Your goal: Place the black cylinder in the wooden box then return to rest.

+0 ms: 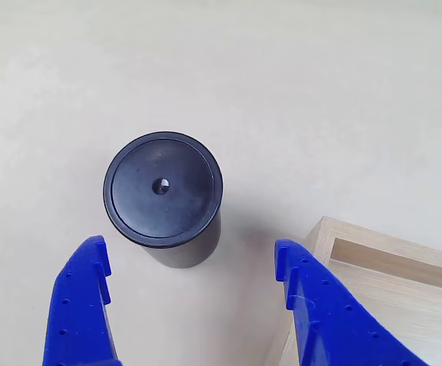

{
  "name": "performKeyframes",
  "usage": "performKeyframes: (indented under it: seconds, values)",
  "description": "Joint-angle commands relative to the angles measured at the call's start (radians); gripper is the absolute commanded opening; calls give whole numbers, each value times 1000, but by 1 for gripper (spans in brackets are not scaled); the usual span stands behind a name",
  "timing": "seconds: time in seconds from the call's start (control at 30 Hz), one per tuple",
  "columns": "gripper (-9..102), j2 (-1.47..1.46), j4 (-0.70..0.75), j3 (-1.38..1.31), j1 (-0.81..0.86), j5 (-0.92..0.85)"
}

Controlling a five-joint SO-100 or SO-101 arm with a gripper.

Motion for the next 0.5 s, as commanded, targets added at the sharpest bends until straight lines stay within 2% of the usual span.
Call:
performKeyframes:
  seconds: [0.0, 0.47]
  values:
    - [32, -20, -37, -133, -23, 6]
    - [32, 25, -37, -190, -38, 15]
